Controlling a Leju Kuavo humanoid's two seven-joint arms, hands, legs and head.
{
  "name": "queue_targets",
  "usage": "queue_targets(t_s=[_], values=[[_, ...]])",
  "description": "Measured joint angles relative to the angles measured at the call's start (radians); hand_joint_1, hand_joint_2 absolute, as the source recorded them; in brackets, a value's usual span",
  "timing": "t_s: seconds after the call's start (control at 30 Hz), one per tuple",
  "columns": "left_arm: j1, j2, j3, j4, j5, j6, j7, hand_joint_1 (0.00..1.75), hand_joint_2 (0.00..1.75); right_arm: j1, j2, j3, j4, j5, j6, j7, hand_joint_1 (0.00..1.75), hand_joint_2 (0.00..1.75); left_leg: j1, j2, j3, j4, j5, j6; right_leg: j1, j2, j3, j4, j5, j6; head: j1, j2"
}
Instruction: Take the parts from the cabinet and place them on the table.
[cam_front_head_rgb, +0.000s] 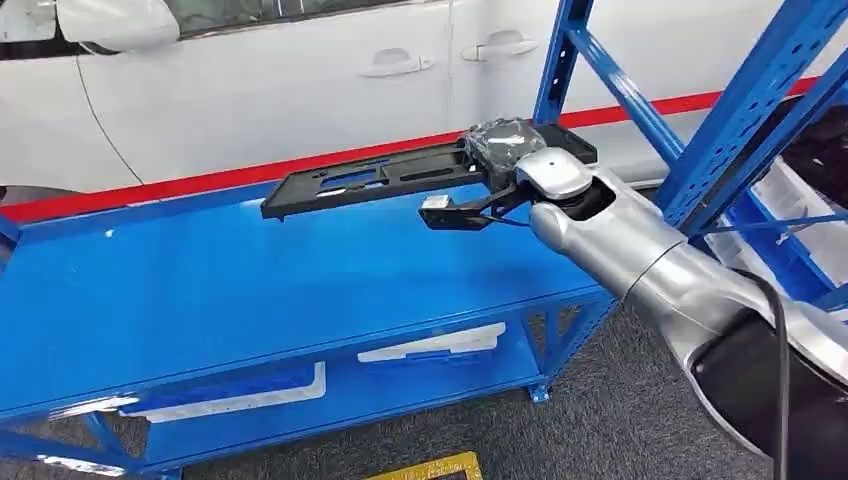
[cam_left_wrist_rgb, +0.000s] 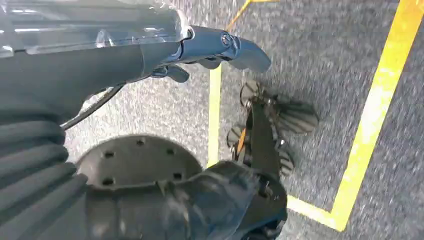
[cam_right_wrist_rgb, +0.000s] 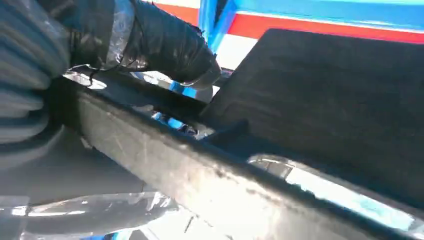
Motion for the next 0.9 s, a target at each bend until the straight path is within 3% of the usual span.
queue_targets(t_s=[0.03,0.07,0.17,0.2,0.23,0.27,0.33,0.4,0.5,0.57,0.63,0.7,0.73,0.77,0.87,0.9], values=[[0.0,-0.002,0.0,0.0,-0.001,0.0,0.0,0.0,1.75,-0.002,-0.008,-0.003,-0.008,0.0,0.0,0.0,1.75,1.75,0.019,0.005,0.018,-0.033,0.014,-0.01,0.003,-0.002,0.001,0.004,-0.008,0.002,0.001,0.0],[-0.001,-0.002,0.0,0.0,-0.003,0.0,0.0,0.0,1.75,-0.007,-0.011,-0.005,-0.013,0.0,0.001,0.0,1.75,1.75,0.014,0.008,0.025,-0.044,0.018,-0.013,0.004,-0.005,-0.005,0.021,-0.019,0.005,0.002,0.0],[-0.005,-0.002,0.001,0.0,-0.006,0.003,0.0,0.0,1.75,-0.021,-0.021,-0.006,-0.023,-0.002,0.002,0.002,1.75,1.75,0.012,0.012,0.025,-0.044,0.016,-0.012,0.004,-0.007,-0.098,0.211,-0.114,0.011,0.002,0.0],[-0.008,-0.002,0.001,0.0,-0.006,0.002,0.0,0.0,1.75,-0.021,-0.026,-0.006,-0.026,-0.004,0.002,0.003,1.75,1.75,0.012,0.011,0.025,-0.04,0.014,-0.012,0.003,-0.007,-0.123,0.258,-0.125,0.014,0.002,0.0],[-0.01,-0.002,0.001,0.0,-0.006,0.0,0.0,0.0,1.75,-0.021,-0.03,-0.006,-0.029,-0.005,0.002,0.003,1.75,1.75,0.012,0.011,0.025,-0.037,0.011,-0.012,0.002,-0.008,-0.128,0.265,-0.115,0.017,0.002,0.0],[-0.01,-0.002,0.001,0.0,-0.006,-0.002,-0.001,0.0,1.75,-0.022,-0.035,-0.006,-0.034,-0.006,0.003,0.003,1.75,1.75,0.013,0.008,0.025,-0.029,0.005,-0.015,0.001,-0.011,-0.111,0.221,-0.076,0.018,0.002,0.0],[-0.008,-0.004,0.005,0.0,0.002,-0.007,-0.008,0.0,1.75,-0.034,-0.043,-0.009,-0.05,-0.012,0.013,0.009,1.75,1.75,0.014,0.008,0.025,-0.008,-0.011,-0.023,0.0,-0.015,-0.034,0.061,0.017,0.016,0.002,0.0],[-0.01,-0.006,0.01,0.0,0.003,-0.008,-0.013,0.0,1.75,-0.053,-0.049,-0.011,-0.064,-0.021,0.02,0.01,1.75,1.75,0.005,0.01,0.011,0.018,-0.025,-0.032,0.006,-0.017,-0.017,0.011,0.002,0.005,0.003,0.0],[-0.01,-0.006,0.017,0.0,0.003,-0.01,-0.014,0.0,1.75,-0.067,-0.056,-0.019,-0.086,-0.025,0.026,0.013,1.75,1.75,0.009,0.012,0.011,0.011,-0.022,-0.042,0.011,-0.013,-0.022,0.015,0.002,-0.013,0.0,0.0],[-0.009,-0.004,0.02,0.0,0.003,-0.01,-0.014,0.0,1.75,-0.079,-0.059,-0.025,-0.105,-0.041,0.032,0.016,1.75,1.75,0.008,0.008,0.002,0.032,-0.043,-0.054,-0.003,-0.015,-0.012,0.002,0.008,-0.022,-0.002,0.0],[-0.009,-0.005,0.024,0.0,-0.006,-0.003,-0.014,0.0,1.75,-0.097,-0.058,-0.03,-0.121,-0.056,0.043,0.015,1.75,1.75,0.016,0.009,-0.05,0.143,-0.102,-0.068,-0.005,-0.013,-0.012,0.001,0.008,-0.029,-0.003,0.0],[-0.009,-0.005,0.024,0.0,-0.017,0.002,-0.016,0.0,1.75,-0.111,-0.058,-0.031,-0.146,-0.073,0.061,0.014,1.75,1.75,0.024,0.009,-0.125,0.287,-0.153,-0.077,-0.005,-0.012,-0.011,0.001,0.006,-0.031,-0.003,0.0],[-0.009,-0.005,0.024,0.0,-0.016,0.004,-0.018,0.0,1.75,-0.115,-0.058,-0.031,-0.157,-0.078,0.068,0.014,1.75,1.75,0.026,0.009,-0.142,0.311,-0.146,-0.08,-0.005,-0.012,-0.009,0.001,0.005,-0.03,-0.002,0.0],[-0.009,-0.005,0.024,0.0,-0.016,0.005,-0.019,0.0,1.75,-0.118,-0.058,-0.031,-0.17,-0.081,0.076,0.015,1.75,1.75,0.027,0.009,-0.136,0.287,-0.117,-0.08,-0.006,-0.012,-0.006,0.001,0.003,-0.029,-0.002,0.0],[-0.01,-0.005,0.025,0.0,-0.011,0.005,-0.027,0.0,1.75,-0.137,-0.058,-0.03,-0.201,-0.092,0.084,0.018,1.75,1.75,0.028,0.009,-0.03,0.04,0.024,-0.07,-0.007,-0.012,0.007,0.001,-0.005,-0.021,-0.002,0.0],[-0.01,-0.005,0.026,0.0,-0.008,0.003,-0.029,0.0,1.75,-0.145,-0.059,-0.031,-0.21,-0.095,0.085,0.018,1.75,1.75,0.022,0.007,-0.013,0.023,0.007,-0.068,-0.002,-0.012,0.005,-0.001,-0.006,-0.017,-0.002,0.0]])
